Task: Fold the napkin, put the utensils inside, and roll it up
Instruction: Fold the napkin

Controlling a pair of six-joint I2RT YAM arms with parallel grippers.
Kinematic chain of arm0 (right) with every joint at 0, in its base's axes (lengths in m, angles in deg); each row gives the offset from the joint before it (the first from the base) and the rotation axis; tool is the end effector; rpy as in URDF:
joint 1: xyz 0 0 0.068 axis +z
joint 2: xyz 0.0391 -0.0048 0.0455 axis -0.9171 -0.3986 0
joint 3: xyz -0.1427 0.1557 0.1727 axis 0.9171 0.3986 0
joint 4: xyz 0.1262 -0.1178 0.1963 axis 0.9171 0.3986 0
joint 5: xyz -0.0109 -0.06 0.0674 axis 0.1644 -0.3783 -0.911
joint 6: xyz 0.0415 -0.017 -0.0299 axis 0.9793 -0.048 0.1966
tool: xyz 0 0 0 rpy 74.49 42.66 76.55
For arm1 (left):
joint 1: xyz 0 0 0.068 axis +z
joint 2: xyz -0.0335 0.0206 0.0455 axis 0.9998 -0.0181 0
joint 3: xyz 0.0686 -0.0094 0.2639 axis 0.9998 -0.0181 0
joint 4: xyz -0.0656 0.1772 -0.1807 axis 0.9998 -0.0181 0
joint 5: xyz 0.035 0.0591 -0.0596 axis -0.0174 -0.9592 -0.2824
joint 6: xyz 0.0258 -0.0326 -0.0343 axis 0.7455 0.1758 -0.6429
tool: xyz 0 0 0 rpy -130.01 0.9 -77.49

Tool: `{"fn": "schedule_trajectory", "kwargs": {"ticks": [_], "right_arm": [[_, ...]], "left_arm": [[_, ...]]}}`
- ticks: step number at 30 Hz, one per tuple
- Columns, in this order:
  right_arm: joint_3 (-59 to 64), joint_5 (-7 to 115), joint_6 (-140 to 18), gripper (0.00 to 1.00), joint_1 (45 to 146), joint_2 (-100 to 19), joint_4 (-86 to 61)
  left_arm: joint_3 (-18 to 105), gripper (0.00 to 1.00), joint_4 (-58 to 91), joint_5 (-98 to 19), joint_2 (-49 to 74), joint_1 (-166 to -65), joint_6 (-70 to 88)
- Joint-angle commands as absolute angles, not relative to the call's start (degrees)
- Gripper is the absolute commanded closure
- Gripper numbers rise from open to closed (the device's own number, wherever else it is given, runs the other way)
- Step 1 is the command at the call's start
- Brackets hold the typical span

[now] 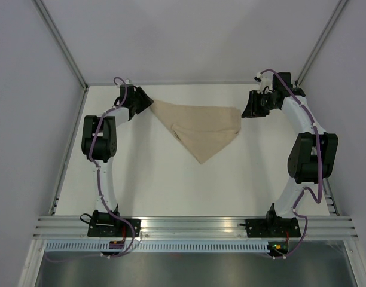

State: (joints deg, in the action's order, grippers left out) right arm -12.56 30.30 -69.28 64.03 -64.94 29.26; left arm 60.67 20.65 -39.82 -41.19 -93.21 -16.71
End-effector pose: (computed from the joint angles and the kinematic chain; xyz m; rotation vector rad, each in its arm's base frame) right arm 0.4008 0.0011 0.2741 -0.1778 2.4803 0.6683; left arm 0.5032 -0.0424 0.1455 -0.5435 2.1357 -0.5646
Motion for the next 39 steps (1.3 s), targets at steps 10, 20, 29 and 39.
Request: {"fn": "schedule_trajectory", "kwargs": {"ticks": [10, 20, 29, 39], "right_arm": [[-12.9, 29.4, -69.4, 0.61, 64.1, -64.6, 28.5], [-12.5, 29.2, -69.8, 0.62, 64.5, -64.6, 28.8], [-12.6, 30.0, -70.4, 0.62, 66.1, -65.1, 29.4], [-13.1, 32.0, -71.0, 0.62, 70.3, -65.6, 29.5]], "left_arm": [[63.3, 0.70, 23.7, -36.8, -44.3, -92.8, -22.2], [49.6, 0.97, 33.9, -34.8, -34.6, -89.1, -23.4], [37.6, 0.98, 44.4, -29.7, -26.2, -84.4, -22.8], [34.2, 0.98, 69.9, -2.3, -29.7, -90.5, -28.1]]}}
